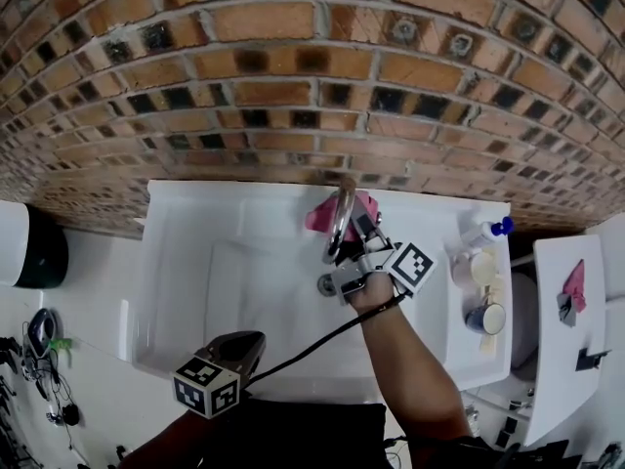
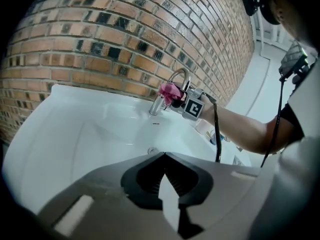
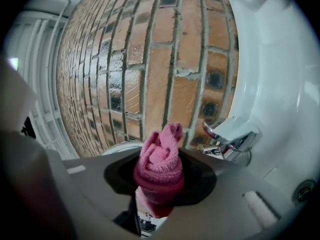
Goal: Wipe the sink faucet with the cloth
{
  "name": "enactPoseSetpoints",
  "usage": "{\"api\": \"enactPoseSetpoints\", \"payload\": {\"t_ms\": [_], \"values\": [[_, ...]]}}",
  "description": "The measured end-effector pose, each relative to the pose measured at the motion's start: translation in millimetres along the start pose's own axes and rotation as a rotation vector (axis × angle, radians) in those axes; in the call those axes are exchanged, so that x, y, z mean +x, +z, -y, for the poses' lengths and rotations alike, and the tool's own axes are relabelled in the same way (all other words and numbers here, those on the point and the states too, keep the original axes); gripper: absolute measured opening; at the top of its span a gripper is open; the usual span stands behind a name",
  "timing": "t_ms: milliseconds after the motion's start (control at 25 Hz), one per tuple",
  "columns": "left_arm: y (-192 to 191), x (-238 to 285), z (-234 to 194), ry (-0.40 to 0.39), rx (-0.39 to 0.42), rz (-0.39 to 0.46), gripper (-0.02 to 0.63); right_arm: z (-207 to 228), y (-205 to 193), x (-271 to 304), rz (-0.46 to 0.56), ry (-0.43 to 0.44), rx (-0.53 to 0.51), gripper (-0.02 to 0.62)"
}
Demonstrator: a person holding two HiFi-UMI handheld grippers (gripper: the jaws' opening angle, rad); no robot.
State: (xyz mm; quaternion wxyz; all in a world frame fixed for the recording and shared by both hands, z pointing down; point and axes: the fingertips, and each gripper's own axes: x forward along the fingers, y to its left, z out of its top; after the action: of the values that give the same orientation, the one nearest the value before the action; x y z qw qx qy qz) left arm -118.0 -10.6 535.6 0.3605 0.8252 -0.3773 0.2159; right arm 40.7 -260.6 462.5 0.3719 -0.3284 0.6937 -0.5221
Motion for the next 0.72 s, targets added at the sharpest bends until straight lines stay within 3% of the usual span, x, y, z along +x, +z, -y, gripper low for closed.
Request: {"api": "enactPoseSetpoints", "payload": {"t_ms": [400, 720], "values": [[0.1, -12.6, -3.2, 0.034, -0.04, 0.054, 0.005, -48.5, 7.4, -4.5, -0.02, 0.183, 0.079, 0.146], [6.0, -23.3, -11.1, 0.068, -0.036, 0.092, 0.005, -72.6, -4.9, -18.3, -0.13, 0.318, 0.09, 0.141]]}}
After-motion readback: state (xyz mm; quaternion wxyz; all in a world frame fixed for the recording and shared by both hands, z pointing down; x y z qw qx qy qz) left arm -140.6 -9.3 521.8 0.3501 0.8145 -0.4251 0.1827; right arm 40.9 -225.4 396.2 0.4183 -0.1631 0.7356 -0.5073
